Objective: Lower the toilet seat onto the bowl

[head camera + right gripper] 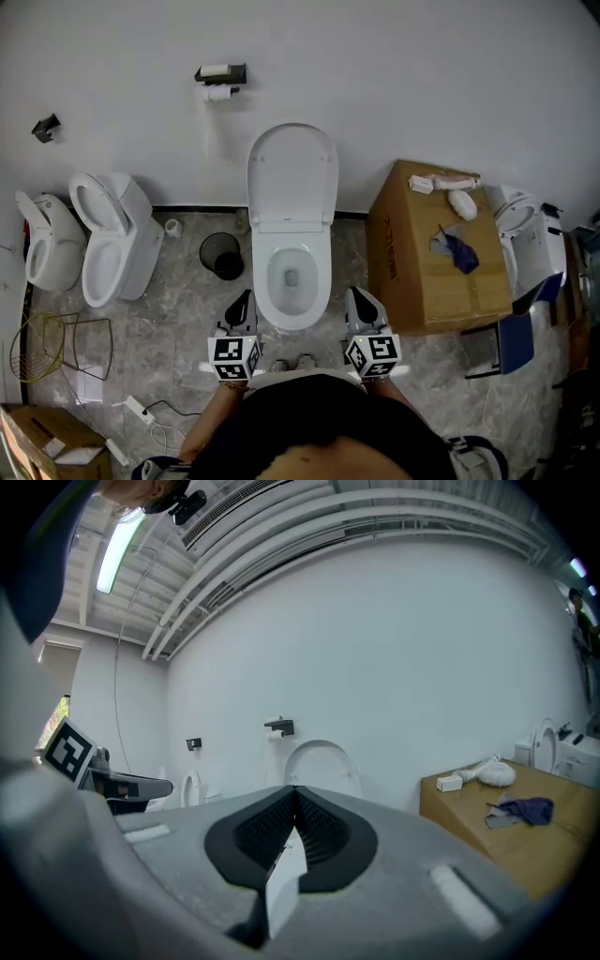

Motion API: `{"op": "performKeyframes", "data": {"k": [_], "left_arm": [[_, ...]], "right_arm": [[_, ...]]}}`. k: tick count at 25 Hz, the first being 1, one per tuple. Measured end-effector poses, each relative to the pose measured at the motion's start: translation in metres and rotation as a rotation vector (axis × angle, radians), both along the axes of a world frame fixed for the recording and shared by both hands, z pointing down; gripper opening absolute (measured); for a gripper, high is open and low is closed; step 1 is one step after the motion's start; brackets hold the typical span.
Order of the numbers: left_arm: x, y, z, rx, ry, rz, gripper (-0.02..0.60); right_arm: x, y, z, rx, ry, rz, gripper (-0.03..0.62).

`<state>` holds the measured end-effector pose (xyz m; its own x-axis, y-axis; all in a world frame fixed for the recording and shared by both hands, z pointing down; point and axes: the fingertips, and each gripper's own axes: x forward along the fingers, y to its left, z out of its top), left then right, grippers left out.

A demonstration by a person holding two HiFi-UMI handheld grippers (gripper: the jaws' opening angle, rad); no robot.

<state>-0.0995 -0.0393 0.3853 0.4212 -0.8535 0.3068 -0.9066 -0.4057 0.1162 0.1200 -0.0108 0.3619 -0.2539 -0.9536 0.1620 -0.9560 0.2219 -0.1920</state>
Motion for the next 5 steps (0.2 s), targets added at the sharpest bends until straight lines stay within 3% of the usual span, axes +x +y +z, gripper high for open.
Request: {"op": "performKeyframes", "data": {"k": [5], "left_arm": [[0.0024,-0.0016,0.0025,-0.017,0.005,-0.006,0.003]], "right_arm": [[0.0039,-0.0071,0.0009,0.003,0.011,-0.003,0.005]]}}
